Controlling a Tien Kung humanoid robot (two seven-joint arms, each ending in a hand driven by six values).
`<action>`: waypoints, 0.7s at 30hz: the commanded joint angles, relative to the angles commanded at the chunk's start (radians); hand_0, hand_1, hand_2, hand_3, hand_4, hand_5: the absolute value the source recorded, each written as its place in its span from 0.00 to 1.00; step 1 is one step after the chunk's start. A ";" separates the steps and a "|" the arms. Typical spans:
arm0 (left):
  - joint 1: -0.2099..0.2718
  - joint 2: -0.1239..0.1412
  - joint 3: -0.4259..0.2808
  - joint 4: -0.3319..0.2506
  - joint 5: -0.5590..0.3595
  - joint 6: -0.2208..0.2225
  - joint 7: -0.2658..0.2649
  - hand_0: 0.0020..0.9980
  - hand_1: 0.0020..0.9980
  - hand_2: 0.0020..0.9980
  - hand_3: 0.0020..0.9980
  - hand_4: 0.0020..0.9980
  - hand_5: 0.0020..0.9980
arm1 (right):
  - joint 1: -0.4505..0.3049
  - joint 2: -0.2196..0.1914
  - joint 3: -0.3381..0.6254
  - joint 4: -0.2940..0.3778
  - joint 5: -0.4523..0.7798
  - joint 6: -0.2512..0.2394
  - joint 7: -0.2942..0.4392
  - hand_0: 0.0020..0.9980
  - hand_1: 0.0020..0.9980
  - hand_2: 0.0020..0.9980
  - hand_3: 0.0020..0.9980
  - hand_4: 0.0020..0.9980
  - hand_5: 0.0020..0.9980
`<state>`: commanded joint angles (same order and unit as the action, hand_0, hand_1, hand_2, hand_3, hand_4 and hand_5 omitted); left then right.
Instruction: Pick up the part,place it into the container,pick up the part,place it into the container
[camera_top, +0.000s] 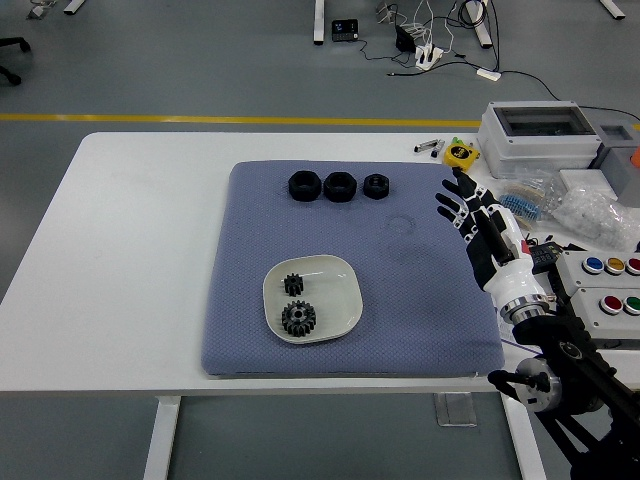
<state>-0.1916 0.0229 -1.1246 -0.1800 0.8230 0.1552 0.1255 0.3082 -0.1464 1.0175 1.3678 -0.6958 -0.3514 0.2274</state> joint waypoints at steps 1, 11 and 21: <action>0.000 0.000 0.001 0.000 -0.001 0.000 0.000 0.71 0.62 0.63 0.56 0.61 0.68 | -0.005 0.002 0.006 0.002 -0.013 -0.008 -0.004 0.90 0.78 0.81 0.81 0.98 0.66; 0.000 -0.001 0.001 0.000 0.000 0.000 -0.001 0.71 0.63 0.63 0.56 0.61 0.68 | -0.019 0.019 0.025 -0.023 -0.044 -0.002 -0.035 0.89 0.78 0.81 0.81 0.97 0.66; 0.010 0.001 -0.011 0.000 0.021 -0.002 0.004 0.71 0.63 0.63 0.56 0.61 0.68 | -0.026 0.024 0.024 -0.031 -0.041 0.023 -0.027 0.88 0.78 0.81 0.80 0.97 0.68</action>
<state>-0.1813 0.0237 -1.1356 -0.1800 0.8439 0.1532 0.1296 0.2819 -0.1229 1.0413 1.3371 -0.7367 -0.3281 0.2004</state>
